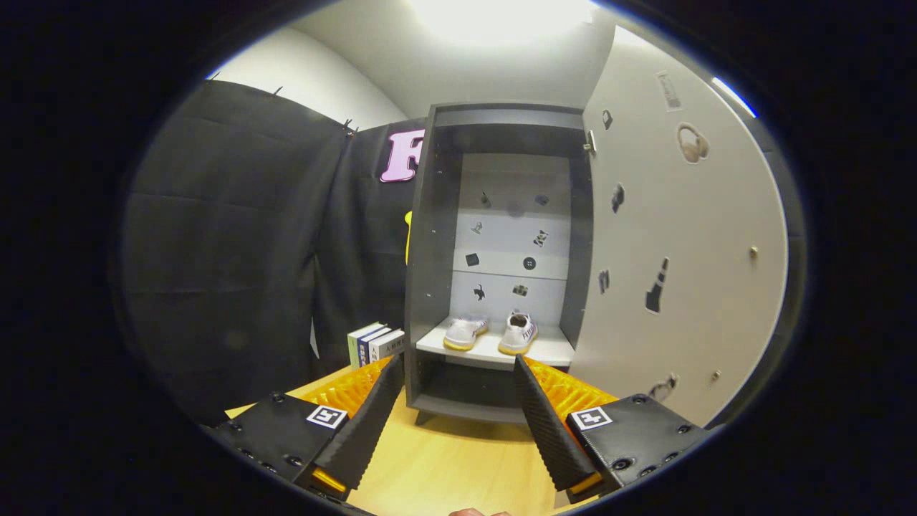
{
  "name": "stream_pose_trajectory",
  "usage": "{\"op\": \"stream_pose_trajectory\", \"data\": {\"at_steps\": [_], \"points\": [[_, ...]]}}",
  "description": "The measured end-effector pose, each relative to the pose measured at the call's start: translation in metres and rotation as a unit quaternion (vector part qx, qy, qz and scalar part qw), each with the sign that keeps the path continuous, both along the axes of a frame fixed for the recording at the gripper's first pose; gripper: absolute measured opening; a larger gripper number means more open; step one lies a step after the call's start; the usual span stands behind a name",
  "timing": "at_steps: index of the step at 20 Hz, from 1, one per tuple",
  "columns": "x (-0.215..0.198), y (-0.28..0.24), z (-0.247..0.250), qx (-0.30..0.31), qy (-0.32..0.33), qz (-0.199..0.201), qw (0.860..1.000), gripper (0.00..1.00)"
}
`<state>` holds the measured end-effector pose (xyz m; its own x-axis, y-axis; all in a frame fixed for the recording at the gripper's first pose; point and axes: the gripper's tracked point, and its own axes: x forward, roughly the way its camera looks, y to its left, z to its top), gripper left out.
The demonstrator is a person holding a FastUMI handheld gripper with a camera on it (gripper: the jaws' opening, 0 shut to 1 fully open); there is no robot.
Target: Open the shoe cabinet door, grab the shoes and put them into the shoe cabinet, then close the shoe cabinet door.
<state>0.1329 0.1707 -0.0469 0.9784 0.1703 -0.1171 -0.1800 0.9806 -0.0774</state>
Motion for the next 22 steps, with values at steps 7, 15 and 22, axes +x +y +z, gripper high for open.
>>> {"op": "stream_pose_trajectory", "data": {"at_steps": [7, 15, 22], "points": [[-0.070, -0.085, 0.010, 0.035, 0.023, -0.039, 0.998, 0.98], [-0.085, -0.251, 0.019, 0.000, 0.001, -0.075, 0.997, 0.97], [-0.021, -0.314, 0.035, 0.054, -0.029, -0.081, 0.995, 0.97]]}}
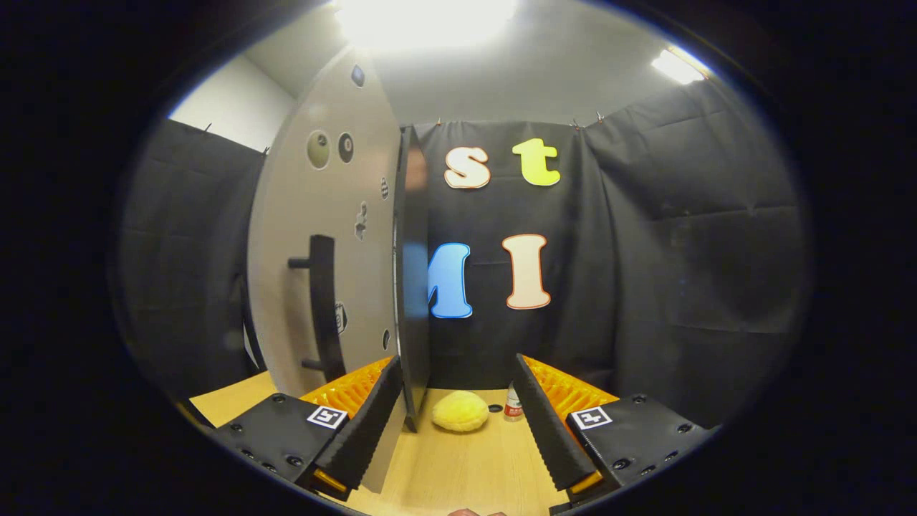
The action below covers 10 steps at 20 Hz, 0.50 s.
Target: Open the shoe cabinet door, grab the shoes and put them into the shoe cabinet, then close the shoe cabinet door.
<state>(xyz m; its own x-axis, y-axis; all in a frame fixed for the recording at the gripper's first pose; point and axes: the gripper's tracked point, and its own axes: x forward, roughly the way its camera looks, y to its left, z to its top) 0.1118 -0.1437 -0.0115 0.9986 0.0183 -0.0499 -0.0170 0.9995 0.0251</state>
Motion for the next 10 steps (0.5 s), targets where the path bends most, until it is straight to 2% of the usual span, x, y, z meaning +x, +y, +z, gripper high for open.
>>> {"op": "stream_pose_trajectory", "data": {"at_steps": [4, 10], "points": [[0.021, 0.009, -0.006, 0.001, 0.000, 0.039, 0.999, 0.96], [0.035, 0.038, -0.008, 0.006, 0.020, 0.059, 0.998, 0.95]]}}
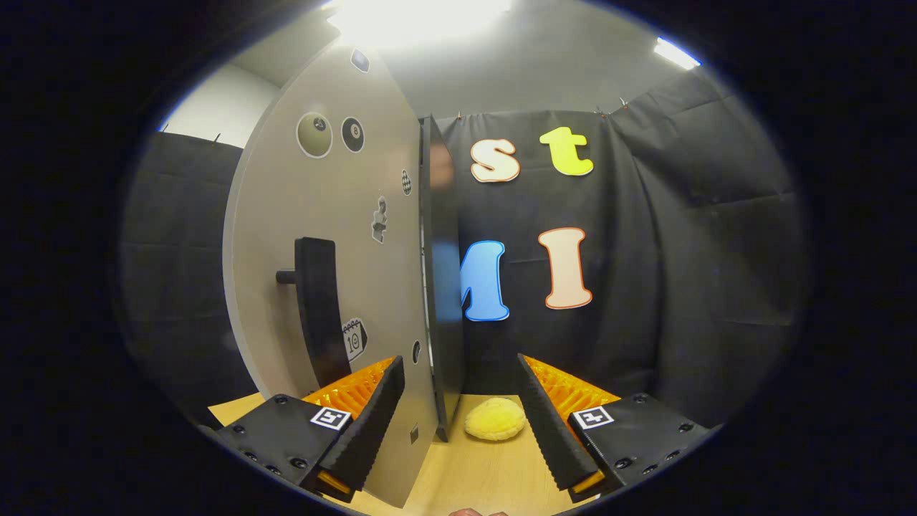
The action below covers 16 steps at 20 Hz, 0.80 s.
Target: Open the shoe cabinet door, grab the shoes and put them into the shoe cabinet, then close the shoe cabinet door.
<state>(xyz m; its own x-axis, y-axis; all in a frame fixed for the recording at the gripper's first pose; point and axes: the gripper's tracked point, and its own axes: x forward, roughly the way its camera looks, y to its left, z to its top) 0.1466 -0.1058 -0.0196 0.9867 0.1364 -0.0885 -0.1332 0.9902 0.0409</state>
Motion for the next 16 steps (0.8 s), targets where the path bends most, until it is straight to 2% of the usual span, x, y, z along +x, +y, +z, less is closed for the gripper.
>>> {"op": "stream_pose_trajectory", "data": {"at_steps": [5, 16], "points": [[-0.008, 0.002, 0.001, -0.041, -0.002, -0.025, 0.999, 0.95], [-0.015, 0.089, -0.012, 0.012, 0.048, -0.035, 0.998, 0.94]]}}
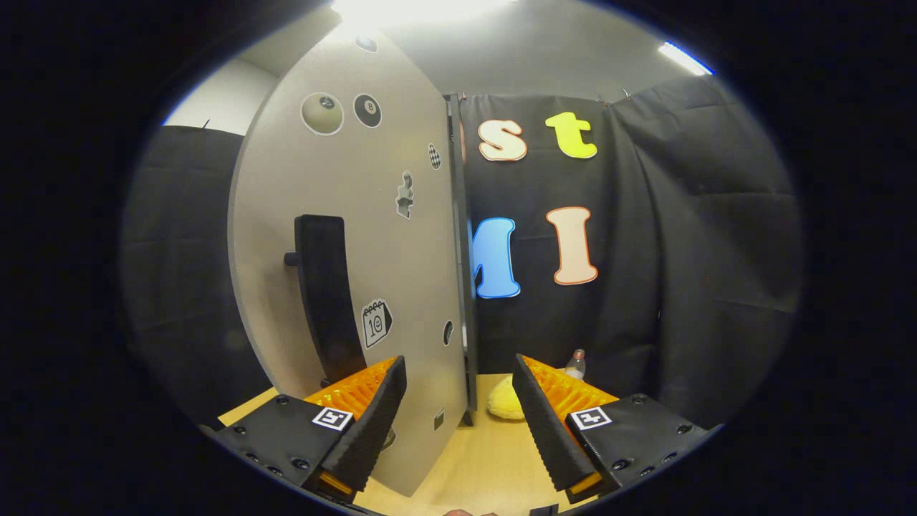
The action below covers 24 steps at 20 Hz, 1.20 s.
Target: Open the shoe cabinet door, grab the shoes and put them into the shoe cabinet, then close the shoe cabinet door.
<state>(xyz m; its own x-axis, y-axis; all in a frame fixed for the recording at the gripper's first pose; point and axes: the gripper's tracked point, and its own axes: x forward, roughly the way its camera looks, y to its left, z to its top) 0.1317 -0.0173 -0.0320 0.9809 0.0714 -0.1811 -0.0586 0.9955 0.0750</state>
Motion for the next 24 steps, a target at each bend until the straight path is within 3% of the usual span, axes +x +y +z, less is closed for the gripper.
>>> {"op": "stream_pose_trajectory", "data": {"at_steps": [13, 17, 24], "points": [[0.035, 0.101, -0.003, -0.039, 0.000, -0.014, 0.999, 0.95], [0.035, 0.129, -0.003, 0.001, -0.003, -0.012, 1.000, 0.95], [0.003, 0.094, 0.011, -0.045, -0.022, -0.056, 0.997, 0.95]]}}
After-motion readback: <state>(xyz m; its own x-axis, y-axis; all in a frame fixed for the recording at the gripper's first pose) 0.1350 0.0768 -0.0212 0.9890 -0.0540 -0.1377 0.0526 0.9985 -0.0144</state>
